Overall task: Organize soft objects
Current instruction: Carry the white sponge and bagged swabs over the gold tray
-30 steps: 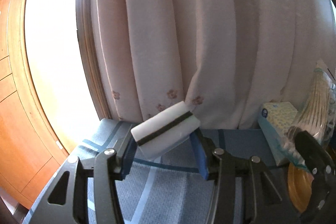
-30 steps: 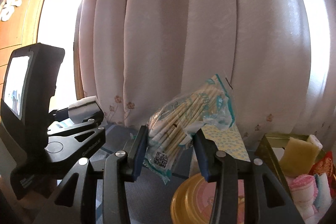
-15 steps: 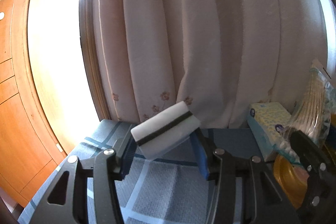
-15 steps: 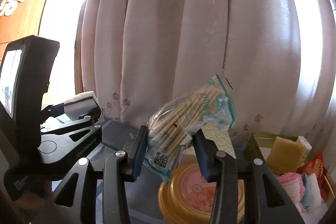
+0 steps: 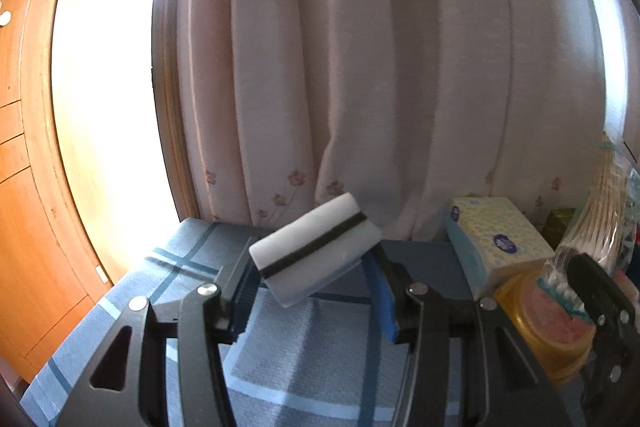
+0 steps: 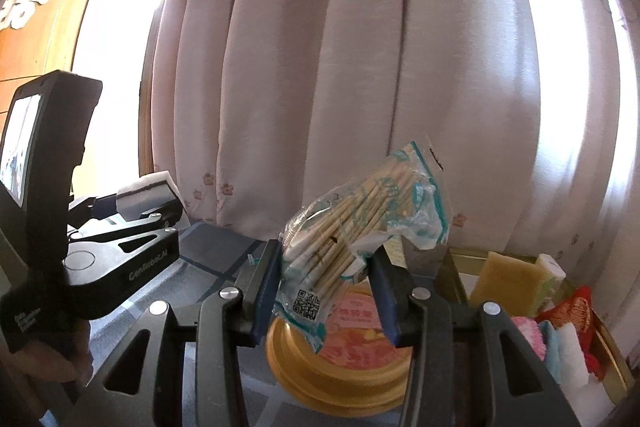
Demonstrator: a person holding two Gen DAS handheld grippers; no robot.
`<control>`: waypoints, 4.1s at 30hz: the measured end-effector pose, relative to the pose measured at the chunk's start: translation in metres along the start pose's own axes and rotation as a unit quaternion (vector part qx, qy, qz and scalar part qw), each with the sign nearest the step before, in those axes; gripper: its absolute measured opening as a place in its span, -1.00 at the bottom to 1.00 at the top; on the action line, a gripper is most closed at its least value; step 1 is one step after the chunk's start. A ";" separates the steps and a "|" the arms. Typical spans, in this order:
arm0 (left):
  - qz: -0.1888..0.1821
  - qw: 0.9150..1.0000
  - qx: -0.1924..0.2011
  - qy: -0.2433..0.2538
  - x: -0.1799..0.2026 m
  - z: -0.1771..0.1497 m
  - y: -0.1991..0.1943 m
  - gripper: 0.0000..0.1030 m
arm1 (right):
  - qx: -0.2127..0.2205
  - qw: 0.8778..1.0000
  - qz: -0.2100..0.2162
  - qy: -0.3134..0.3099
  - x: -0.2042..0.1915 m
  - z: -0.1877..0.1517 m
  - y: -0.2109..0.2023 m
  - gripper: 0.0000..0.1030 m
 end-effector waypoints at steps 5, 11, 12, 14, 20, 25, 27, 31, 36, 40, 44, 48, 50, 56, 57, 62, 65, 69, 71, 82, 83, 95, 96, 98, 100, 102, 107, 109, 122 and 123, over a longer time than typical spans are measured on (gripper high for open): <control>-0.004 1.000 0.006 0.006 0.010 -0.002 -0.007 -0.03 | 0.002 1.000 -0.005 0.005 0.004 -0.002 0.001 -0.11; -0.010 1.000 0.004 0.001 0.017 -0.006 -0.012 -0.03 | 0.003 1.000 -0.008 0.015 0.010 -0.002 0.002 -0.11; -0.012 1.000 0.003 0.000 0.019 -0.006 -0.013 -0.03 | 0.003 1.000 -0.009 0.017 0.010 -0.002 0.002 -0.11; -0.014 1.000 0.003 0.000 0.023 -0.008 -0.016 -0.03 | 0.005 1.000 -0.012 0.020 0.013 -0.002 0.001 -0.11; -0.027 1.000 0.008 0.007 0.043 -0.010 -0.027 -0.03 | 0.006 0.999 -0.021 0.033 0.024 -0.005 -0.001 -0.11; -0.042 0.999 0.006 0.009 0.060 -0.012 -0.033 -0.03 | 0.004 0.998 -0.032 0.045 0.038 -0.009 -0.002 -0.11; -0.043 0.999 0.008 0.014 0.066 -0.012 -0.035 -0.03 | 0.006 0.998 -0.037 0.047 0.044 -0.010 -0.006 -0.11; -0.051 0.998 0.008 0.022 0.080 -0.014 -0.039 -0.03 | 0.008 0.998 -0.046 0.051 0.056 -0.016 -0.011 -0.11; -0.062 0.998 0.006 0.029 0.098 -0.017 -0.043 -0.03 | 0.010 0.997 -0.059 0.051 0.070 -0.018 -0.017 -0.11; -0.071 0.997 0.004 0.034 0.112 -0.019 -0.045 -0.03 | 0.014 0.996 -0.074 0.047 0.082 -0.022 -0.023 -0.11; -0.081 0.996 0.002 0.039 0.127 -0.021 -0.048 -0.03 | 0.016 0.995 -0.090 0.046 0.097 -0.025 -0.028 -0.11; -0.088 0.995 0.003 0.041 0.140 -0.022 -0.051 -0.03 | 0.018 0.993 -0.104 0.050 0.114 -0.028 -0.036 -0.11; -0.092 0.995 0.004 0.043 0.147 -0.023 -0.052 -0.03 | 0.018 0.993 -0.108 0.052 0.119 -0.029 -0.039 -0.11; -0.102 0.993 0.008 0.051 0.164 -0.024 -0.058 -0.03 | 0.019 0.991 -0.122 0.057 0.137 -0.033 -0.043 -0.11; -0.104 0.993 0.008 0.052 0.167 -0.024 -0.059 -0.03 | 0.019 0.990 -0.124 0.058 0.140 -0.033 -0.043 -0.11; -0.114 0.992 0.008 0.057 0.179 -0.025 -0.062 -0.03 | 0.018 0.988 -0.140 0.059 0.156 -0.037 -0.051 -0.11; -0.122 0.991 0.007 0.059 0.188 -0.026 -0.065 -0.03 | 0.016 0.987 -0.149 0.062 0.167 -0.040 -0.055 -0.11; -0.134 0.989 0.008 0.067 0.202 -0.027 -0.069 -0.03 | 0.016 0.985 -0.158 0.062 0.177 -0.042 -0.060 -0.11; -0.138 0.988 0.009 0.069 0.208 -0.028 -0.072 -0.03 | 0.016 0.985 -0.162 0.061 0.182 -0.043 -0.061 -0.11; -0.172 0.981 0.016 0.083 0.243 -0.031 -0.086 -0.03 | 0.008 0.982 -0.181 0.051 0.204 -0.048 -0.067 -0.11; -0.175 0.981 0.017 0.085 0.246 -0.031 -0.086 -0.03 | 0.008 0.982 -0.184 0.049 0.206 -0.048 -0.067 -0.11; -0.208 0.973 0.016 0.101 0.288 -0.031 -0.093 -0.03 | 0.005 0.979 -0.201 0.026 0.219 -0.048 -0.063 -0.11; -0.212 0.972 0.016 0.102 0.292 -0.031 -0.094 -0.03 | 0.004 0.979 -0.203 0.024 0.220 -0.048 -0.063 -0.11; -0.215 0.971 0.016 0.101 0.297 -0.030 -0.095 -0.03 | 0.003 0.979 -0.205 0.023 0.223 -0.048 -0.063 -0.11; -0.218 0.971 0.015 0.100 0.300 -0.029 -0.095 -0.03 | 0.002 0.978 -0.207 0.021 0.226 -0.049 -0.062 -0.11; -0.222 0.970 0.012 0.096 0.304 -0.028 -0.095 -0.03 | 0.001 0.978 -0.209 0.016 0.228 -0.049 -0.062 -0.11; -0.237 0.967 0.004 0.091 0.314 -0.026 -0.095 -0.04 | -0.004 0.977 -0.214 -0.017 0.229 -0.047 -0.056 -0.11; -0.235 0.968 0.003 0.091 0.317 -0.025 -0.093 -0.04 | -0.015 0.977 -0.210 -0.025 0.232 -0.046 -0.050 -0.11; -0.245 0.966 -0.024 0.081 0.329 -0.025 -0.083 -0.04 | -0.052 0.976 -0.197 -0.073 0.249 -0.028 -0.020 -0.11; -0.245 0.966 -0.027 0.081 0.329 -0.027 -0.083 -0.04 | -0.057 0.977 -0.192 -0.072 0.250 -0.026 -0.017 -0.11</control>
Point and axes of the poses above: each gripper's, at about its wrist camera, not at the fingertips, and y roughly the way its jaws point, x to its right, z to its top, the point moved 9 cm from there along y, roughly the way its jaws point
